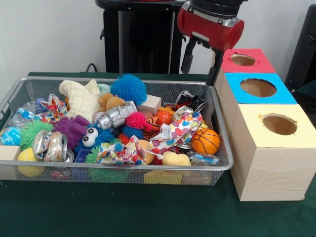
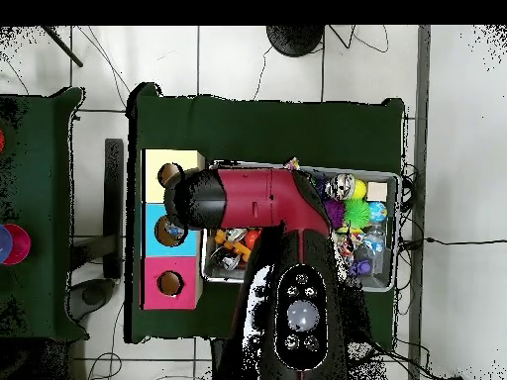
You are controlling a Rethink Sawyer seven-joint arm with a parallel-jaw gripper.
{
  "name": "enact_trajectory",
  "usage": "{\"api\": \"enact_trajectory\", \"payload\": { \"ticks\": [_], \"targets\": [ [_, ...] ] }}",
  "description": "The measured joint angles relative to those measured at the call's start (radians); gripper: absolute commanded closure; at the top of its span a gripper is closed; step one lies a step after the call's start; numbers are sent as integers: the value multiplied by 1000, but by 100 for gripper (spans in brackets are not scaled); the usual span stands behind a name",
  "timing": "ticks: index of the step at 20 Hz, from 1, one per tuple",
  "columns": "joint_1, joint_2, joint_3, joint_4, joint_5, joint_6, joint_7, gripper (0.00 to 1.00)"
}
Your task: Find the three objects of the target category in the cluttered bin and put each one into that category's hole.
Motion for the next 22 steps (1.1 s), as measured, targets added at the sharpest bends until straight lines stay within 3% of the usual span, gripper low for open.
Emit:
{"api": "enact_trajectory", "payload": {
  "ticks": [12, 17, 22],
  "targets": [
    [-104, -37, 102, -19, -40, 0, -24, 0],
    [-84, 5, 102, -102, -56, 15, -24, 0],
    [-33, 91, 102, -251, -57, 69, -24, 0]
  ]
}}
